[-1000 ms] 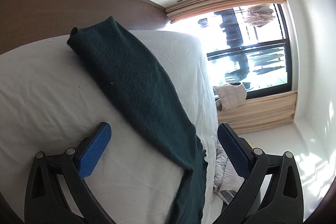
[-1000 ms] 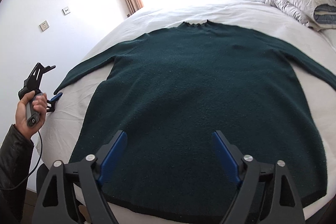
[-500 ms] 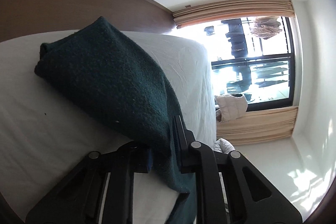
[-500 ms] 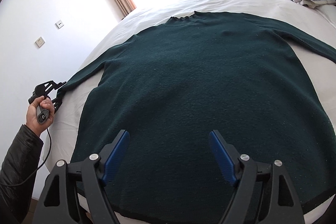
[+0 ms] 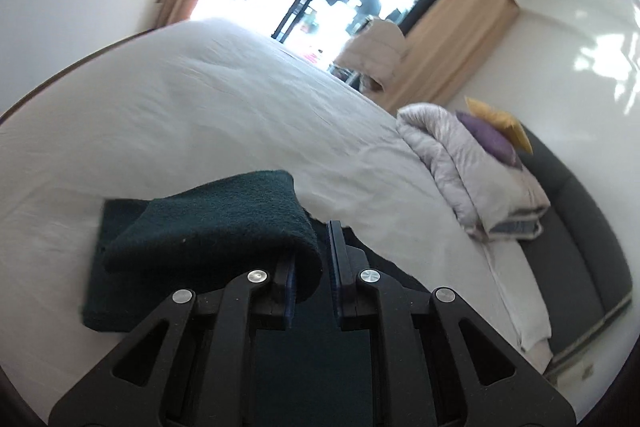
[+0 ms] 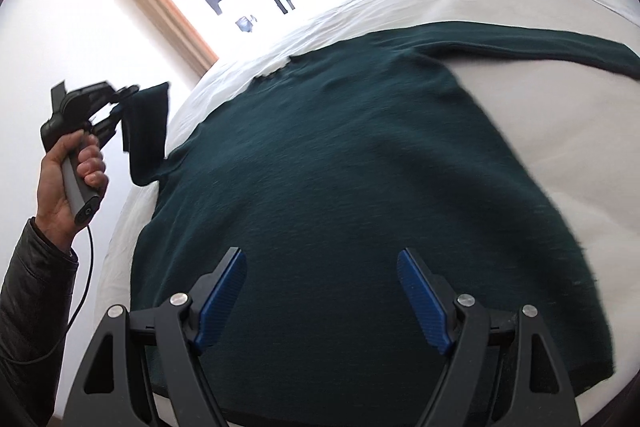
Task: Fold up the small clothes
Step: 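Grasp the sweater sleeve cuff with the left gripper and lift it, then fold the held sleeve across the sweater body with the left gripper, release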
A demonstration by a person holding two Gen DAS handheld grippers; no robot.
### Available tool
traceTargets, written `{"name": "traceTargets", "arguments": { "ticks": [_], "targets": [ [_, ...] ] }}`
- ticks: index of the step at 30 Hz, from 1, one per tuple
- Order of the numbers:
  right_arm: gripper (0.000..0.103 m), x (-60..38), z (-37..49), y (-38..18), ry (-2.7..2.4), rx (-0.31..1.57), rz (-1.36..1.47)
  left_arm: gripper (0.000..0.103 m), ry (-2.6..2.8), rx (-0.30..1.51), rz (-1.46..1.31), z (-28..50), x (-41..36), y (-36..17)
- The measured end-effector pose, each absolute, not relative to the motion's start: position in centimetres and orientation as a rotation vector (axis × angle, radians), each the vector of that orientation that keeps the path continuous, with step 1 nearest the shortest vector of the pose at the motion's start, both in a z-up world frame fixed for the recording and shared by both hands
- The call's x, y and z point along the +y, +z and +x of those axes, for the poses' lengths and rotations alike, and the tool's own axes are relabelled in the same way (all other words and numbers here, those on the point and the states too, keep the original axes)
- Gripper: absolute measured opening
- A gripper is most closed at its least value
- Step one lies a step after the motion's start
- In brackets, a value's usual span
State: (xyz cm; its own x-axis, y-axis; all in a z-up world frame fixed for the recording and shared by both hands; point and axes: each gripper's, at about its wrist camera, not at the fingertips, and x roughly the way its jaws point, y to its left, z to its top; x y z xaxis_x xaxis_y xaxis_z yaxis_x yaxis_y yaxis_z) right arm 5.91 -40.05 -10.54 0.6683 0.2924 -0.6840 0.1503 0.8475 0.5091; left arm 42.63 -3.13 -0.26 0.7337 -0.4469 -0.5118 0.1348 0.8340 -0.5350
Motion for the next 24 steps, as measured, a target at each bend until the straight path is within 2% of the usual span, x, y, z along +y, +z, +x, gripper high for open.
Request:
{"name": "traceTargets", "arguments": {
  "ticks": [4,7,9,11,13,18,21,24],
  "targets": [
    [0.081,-43.5,5.0,-11.3,0.013,0.849,0.626,0.013,-0.412,0.808,-0.287,41.6,-18.7,-3.8],
    [0.081,-44.7,4.7,-11.4,-0.008,0.837,0.622,0.014,-0.428,0.931,-0.203,40.9,-25.0,-8.8],
    [0.081,-45.0,5.0,-11.6,-0.011,0.838,0.613,0.025,-0.434,0.935,-0.16,38.5,-26.1,-10.8],
    [0.081,-44.9,5.3,-11.7,-0.01,0.839,0.613,0.059,-0.457,0.918,-0.092,37.5,-26.7,-11.2],
    [0.081,-44.7,5.8,-11.7,-0.006,0.841,0.612,0.06,-0.469,0.884,-0.053,34.9,-27.0,-10.3],
    [0.081,-43.1,7.2,-11.0,0.021,0.84,0.571,0.067,-0.401,0.734,-0.042,28.2,-16.5,-4.9],
    [0.081,-42.2,8.5,-10.4,0.042,0.837,0.544,0.067,-0.369,0.674,-0.168,28.5,-11.0,-4.0],
    [0.081,-40.5,11.0,-9.5,0.091,0.835,0.507,0.067,-0.287,0.676,-0.24,29.4,-6.8,-5.4]
  ]
}}
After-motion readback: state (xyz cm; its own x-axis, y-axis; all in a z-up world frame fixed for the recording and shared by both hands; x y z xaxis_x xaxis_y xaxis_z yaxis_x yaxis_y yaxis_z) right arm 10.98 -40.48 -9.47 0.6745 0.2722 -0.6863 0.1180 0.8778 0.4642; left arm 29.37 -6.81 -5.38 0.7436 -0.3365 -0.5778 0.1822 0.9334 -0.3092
